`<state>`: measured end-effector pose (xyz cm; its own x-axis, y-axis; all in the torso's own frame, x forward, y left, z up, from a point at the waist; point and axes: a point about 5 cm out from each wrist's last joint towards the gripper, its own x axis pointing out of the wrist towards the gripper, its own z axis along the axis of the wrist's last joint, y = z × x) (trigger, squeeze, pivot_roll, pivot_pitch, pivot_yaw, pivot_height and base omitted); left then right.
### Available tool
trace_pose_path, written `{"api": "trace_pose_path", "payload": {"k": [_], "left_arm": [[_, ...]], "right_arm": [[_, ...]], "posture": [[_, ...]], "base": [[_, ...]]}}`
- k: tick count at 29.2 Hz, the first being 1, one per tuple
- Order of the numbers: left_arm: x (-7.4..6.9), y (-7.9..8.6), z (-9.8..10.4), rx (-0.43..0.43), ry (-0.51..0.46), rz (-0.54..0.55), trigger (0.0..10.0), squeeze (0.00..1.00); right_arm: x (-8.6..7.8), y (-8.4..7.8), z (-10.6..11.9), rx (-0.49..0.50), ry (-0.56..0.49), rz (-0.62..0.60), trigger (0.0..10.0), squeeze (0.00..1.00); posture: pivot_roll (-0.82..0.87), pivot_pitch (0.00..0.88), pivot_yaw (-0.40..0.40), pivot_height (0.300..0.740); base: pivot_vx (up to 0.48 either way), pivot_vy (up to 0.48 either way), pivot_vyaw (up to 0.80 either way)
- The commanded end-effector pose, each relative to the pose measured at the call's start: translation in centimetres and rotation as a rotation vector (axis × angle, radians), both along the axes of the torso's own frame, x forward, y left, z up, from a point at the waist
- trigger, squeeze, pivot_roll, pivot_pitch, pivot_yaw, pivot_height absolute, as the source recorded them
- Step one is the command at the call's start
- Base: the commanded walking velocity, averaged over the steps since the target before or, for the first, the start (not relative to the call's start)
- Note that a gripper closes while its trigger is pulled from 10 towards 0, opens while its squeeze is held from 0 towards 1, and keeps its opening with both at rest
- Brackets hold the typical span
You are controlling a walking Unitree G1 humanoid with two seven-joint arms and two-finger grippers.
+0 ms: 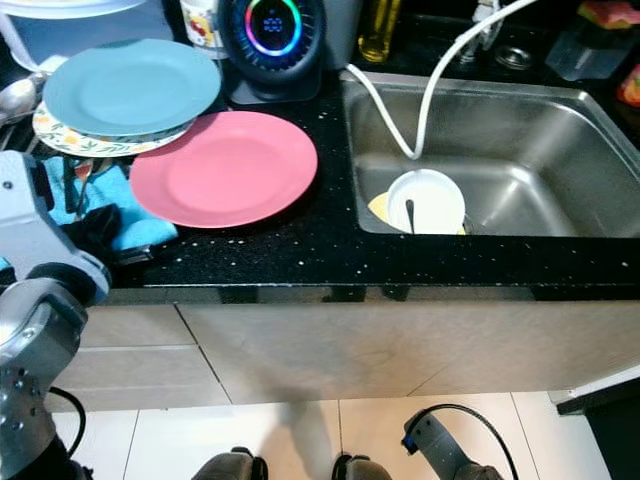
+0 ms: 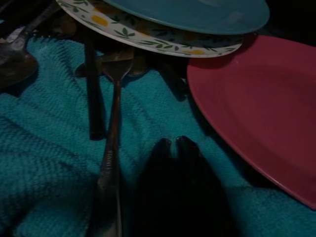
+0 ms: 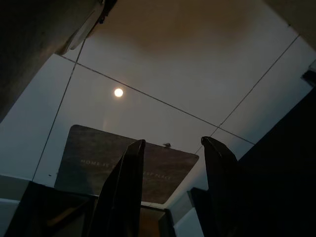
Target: Kitchen organization
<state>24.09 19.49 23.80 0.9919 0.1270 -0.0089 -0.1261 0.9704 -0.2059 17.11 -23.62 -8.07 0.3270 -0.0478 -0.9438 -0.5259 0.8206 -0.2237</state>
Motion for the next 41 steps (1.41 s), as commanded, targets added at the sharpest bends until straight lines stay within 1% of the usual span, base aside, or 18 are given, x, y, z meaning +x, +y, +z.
{"api": "trace_pose_path", "payload": {"k": [1, 3, 4, 5, 8, 12, 13, 14, 15, 16, 17, 18, 19, 22, 26, 33, 36, 41], "left_arm": [[0.2, 0.3, -0.9, -0.022, 0.054, 0.043, 10.0, 1.0], [0.2, 0.3, -0.8, -0.022, 0.053, 0.045, 10.0, 1.0], [0.1, 0.4, -0.7, -0.017, 0.058, 0.057, 10.0, 0.7], [0.1, 0.4, -0.7, -0.015, 0.063, 0.065, 10.0, 0.0], [-0.1, 0.7, -0.8, -0.008, 0.074, 0.082, 10.0, 0.0], [-0.5, 1.7, -1.0, 0.019, 0.088, 0.167, 10.0, 0.0], [-0.6, 2.1, -0.7, 0.031, 0.075, 0.193, 10.0, 0.34], [-0.6, 2.3, -0.5, 0.04, 0.065, 0.209, 10.0, 0.34], [-0.7, 2.7, 0.1, 0.079, 0.038, 0.235, 10.0, 0.56], [-0.7, 2.9, 0.5, 0.106, 0.02, 0.251, 10.0, 0.56], [-0.8, 3.2, 1.2, 0.149, -0.01, 0.273, 10.0, 0.41], [-0.9, 3.4, 1.7, 0.177, -0.03, 0.287, 10.0, 0.15], [-0.9, 3.4, 2.3, 0.216, -0.052, 0.293, 10.0, 0.0], [-1.0, 3.3, 2.9, 0.278, -0.071, 0.294, 10.0, 0.0], [-1.1, 3.2, 2.5, 0.268, -0.057, 0.291, 10.0, 0.0], [-0.7, 2.7, 0.8, 0.158, 0.002, 0.249, 10.0, 0.0], [-0.3, 2.3, 0.1, 0.059, 0.025, 0.222, 10.0, 0.0], [-0.1, 2.0, -0.4, 0.036, 0.046, 0.199, 10.0, 0.0]], "right_arm": [[-0.7, -0.4, -0.2, -0.012, 0.024, -0.007, 10.0, 0.0], [-0.7, -0.4, -0.2, -0.011, 0.024, -0.008, 10.0, 0.0], [-0.8, -0.5, -0.2, -0.012, 0.026, -0.009, 10.0, 0.0], [-0.9, -0.5, -0.2, -0.012, 0.027, -0.01, 10.0, 0.0], [-0.9, -0.6, -0.3, -0.012, 0.029, -0.012, 10.0, 0.0], [-1.0, -0.6, -0.3, -0.014, 0.032, -0.014, 10.0, 0.0], [-1.0, -0.6, -0.3, -0.014, 0.032, -0.014, 10.0, 0.0], [-1.0, -0.6, -0.3, -0.013, 0.032, -0.014, 10.0, 0.0], [-1.0, -0.7, -0.3, -0.013, 0.032, -0.013, 10.0, 0.0], [-1.0, -0.7, -0.3, -0.014, 0.032, -0.013, 10.0, 0.0], [-1.0, -0.7, -0.3, -0.014, 0.032, -0.012, 10.0, 0.0], [-1.0, -0.7, -0.2, -0.014, 0.031, -0.012, 10.0, 0.0], [-0.9, -0.7, -0.2, -0.014, 0.031, -0.01, 10.0, 0.0], [-0.9, -0.6, -0.2, -0.014, 0.031, -0.007, 10.0, 0.0], [-0.9, -0.6, -0.2, -0.013, 0.031, -0.005, 10.0, 0.0], [-1.0, -0.5, -0.3, -0.012, 0.033, -0.007, 10.0, 0.0], [-1.2, -0.6, -0.4, -0.013, 0.035, -0.01, 10.0, 0.0], [-1.2, -0.7, -0.3, -0.014, 0.036, -0.015, 10.0, 0.0]], "posture": [[0.2, 0.15, -0.062, 0.74], [0.2, 0.15, -0.062, 0.74], [0.2, 0.152, -0.06, 0.74], [0.2, 0.153, -0.06, 0.74], [0.2, 0.154, -0.06, 0.74], [0.2, 0.157, -0.063, 0.74], [0.2, 0.157, -0.065, 0.74], [0.2, 0.158, -0.065, 0.74], [0.2, 0.158, -0.065, 0.74], [0.2, 0.158, -0.067, 0.74], [0.2, 0.158, -0.068, 0.74], [0.2, 0.158, -0.068, 0.74], [0.21, 0.159, -0.07, 0.74], [0.21, 0.159, -0.071, 0.74], [0.21, 0.16, -0.071, 0.74], [0.2, 0.161, -0.07, 0.74], [0.19, 0.16, -0.068, 0.74], [0.19, 0.161, -0.068, 0.74]], "base": [[0.0, 0.0, 0.0], [0.0, 0.0, 0.0], [0.0, 0.0, 0.0], [0.0, 0.0, 0.0], [0.0, 0.0, 0.0], [0.0, 0.0, 0.0], [0.0, 0.0, 0.0], [0.0, 0.0, 0.0], [0.0, 0.0, 0.0], [0.0, 0.0, 0.0], [0.0, 0.0, 0.0], [0.0, 0.0, 0.0], [0.0, 0.0, 0.0], [0.0, 0.0, 0.0], [0.0, 0.0, 0.0], [0.0, 0.0, 0.0], [0.0, 0.0, 0.0], [0.0, 0.0, 0.0]]}}
